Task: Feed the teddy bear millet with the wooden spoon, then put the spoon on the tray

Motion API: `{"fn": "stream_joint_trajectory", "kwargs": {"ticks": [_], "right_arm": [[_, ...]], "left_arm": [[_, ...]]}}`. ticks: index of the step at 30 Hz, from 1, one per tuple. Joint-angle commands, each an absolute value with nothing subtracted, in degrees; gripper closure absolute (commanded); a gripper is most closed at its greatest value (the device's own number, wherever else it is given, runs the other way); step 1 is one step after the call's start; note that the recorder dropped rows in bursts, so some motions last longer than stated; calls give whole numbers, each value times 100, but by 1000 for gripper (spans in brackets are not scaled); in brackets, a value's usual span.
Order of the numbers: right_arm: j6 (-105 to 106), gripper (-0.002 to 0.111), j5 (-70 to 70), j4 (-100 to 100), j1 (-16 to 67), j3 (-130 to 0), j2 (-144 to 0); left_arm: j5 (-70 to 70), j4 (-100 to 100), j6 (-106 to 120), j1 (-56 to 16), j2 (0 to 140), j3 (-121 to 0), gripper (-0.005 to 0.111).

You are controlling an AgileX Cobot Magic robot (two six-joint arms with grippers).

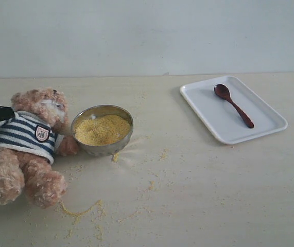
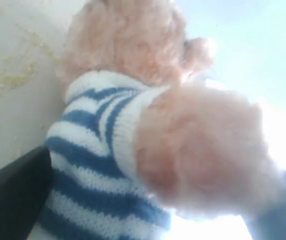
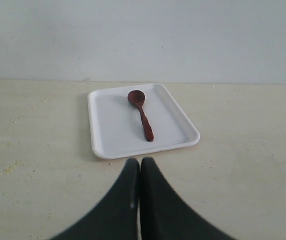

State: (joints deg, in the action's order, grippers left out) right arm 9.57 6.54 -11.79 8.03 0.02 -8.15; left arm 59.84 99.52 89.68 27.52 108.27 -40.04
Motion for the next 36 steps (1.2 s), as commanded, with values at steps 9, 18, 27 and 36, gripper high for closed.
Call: {"fn": "stream_joint_trajectory", "kwargs": {"ticks": [9, 18, 27, 36], "right_arm": [[943, 108, 580, -1184, 789, 0, -800], [943, 108, 580, -1184, 789, 0, -800], [943, 108, 580, -1184, 789, 0, -800], [943, 108, 580, -1184, 789, 0, -800]], "left_arm": [[6996, 9995, 8235, 4018, 10764, -4027, 19], [6996, 9768, 8122, 4227, 10754, -4027, 35], [6996, 9557, 8122, 4227, 10754, -4027, 101], [6996, 9486, 8055, 4227, 10754, -4027, 101]]}}
